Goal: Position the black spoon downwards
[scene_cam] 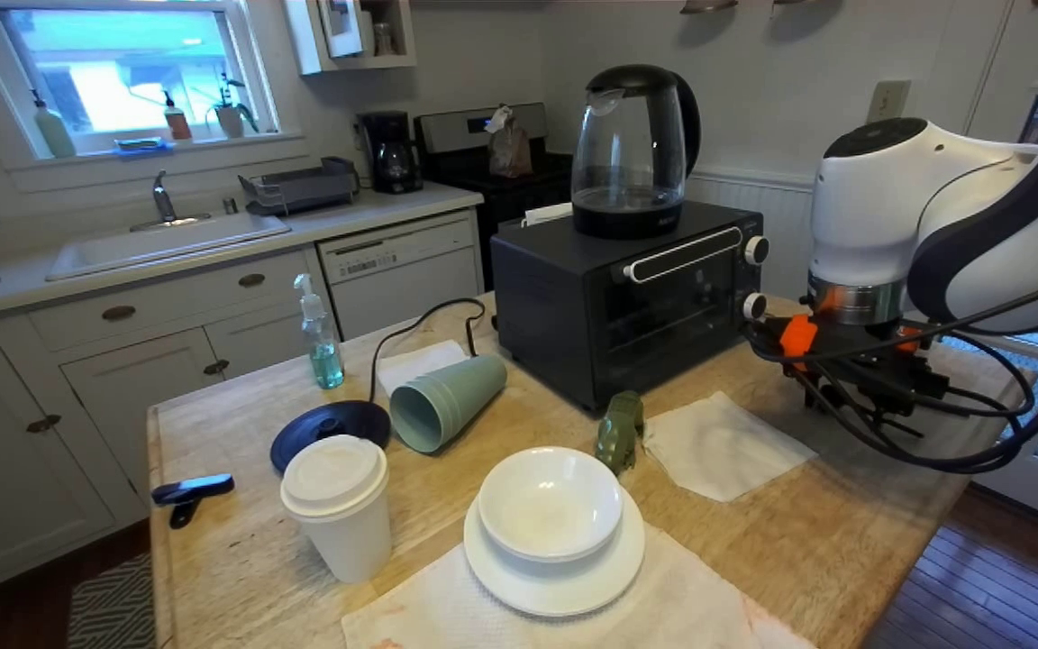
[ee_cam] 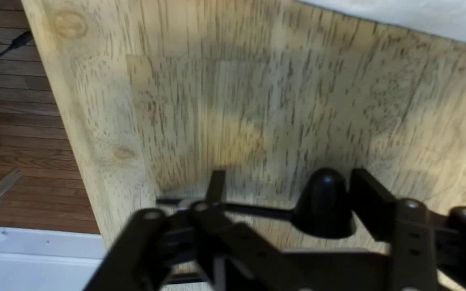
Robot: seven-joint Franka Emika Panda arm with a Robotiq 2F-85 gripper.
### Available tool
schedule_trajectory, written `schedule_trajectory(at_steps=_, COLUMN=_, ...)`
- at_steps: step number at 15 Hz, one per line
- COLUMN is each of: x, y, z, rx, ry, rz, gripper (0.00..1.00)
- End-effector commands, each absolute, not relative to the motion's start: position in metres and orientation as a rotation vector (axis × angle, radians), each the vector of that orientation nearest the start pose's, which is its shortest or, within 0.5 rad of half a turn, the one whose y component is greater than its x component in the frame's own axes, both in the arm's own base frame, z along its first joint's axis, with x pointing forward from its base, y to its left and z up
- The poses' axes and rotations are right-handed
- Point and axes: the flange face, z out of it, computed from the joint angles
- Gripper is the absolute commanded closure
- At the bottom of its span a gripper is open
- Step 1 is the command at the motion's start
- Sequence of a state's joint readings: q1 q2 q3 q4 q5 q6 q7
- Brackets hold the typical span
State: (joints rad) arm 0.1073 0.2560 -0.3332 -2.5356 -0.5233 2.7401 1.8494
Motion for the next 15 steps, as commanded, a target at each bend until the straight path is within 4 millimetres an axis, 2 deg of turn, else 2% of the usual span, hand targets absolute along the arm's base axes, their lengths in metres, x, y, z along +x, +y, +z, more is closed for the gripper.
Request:
schedule_trajectory(at_steps=1, x=0.4380, y=-0.0952, z=0.1766, rx=-2.375, ry=2.371, rz=-0.304, gripper=0.32)
schedule_trajectory(at_steps=2, x=0.4381, y=-0.0951, z=0.1770, rx=-2.378, ry=2.368, rz=-0.306, gripper=0.27)
schedule_trajectory(at_steps=5, x=0.4387, y=-0.0951, z=0.1766, rx=-2.388, ry=2.359, rz=-0.307, gripper=0.28)
schedule_trajectory(at_steps=11, x=0.4411, y=-0.0956, z=0.1782, rx=-2.399, ry=2.344, rz=-0.317, gripper=0.42)
schedule_trajectory(at_steps=12, x=0.4422, y=-0.0961, z=0.1790, rx=-2.402, ry=2.340, rz=-0.321, gripper=0.48)
schedule_trajectory(at_steps=13, x=0.4427, y=-0.0961, z=0.1793, rx=-2.413, ry=2.333, rz=-0.325, gripper=0.49)
schedule_trajectory(at_steps=14, x=0.4440, y=-0.0957, z=0.1801, rx=-2.421, ry=2.325, rz=-0.331, gripper=0.55)
schedule_trajectory(at_steps=15, x=0.4440, y=-0.0954, z=0.1801, rx=-2.431, ry=2.318, rz=-0.333, gripper=0.52)
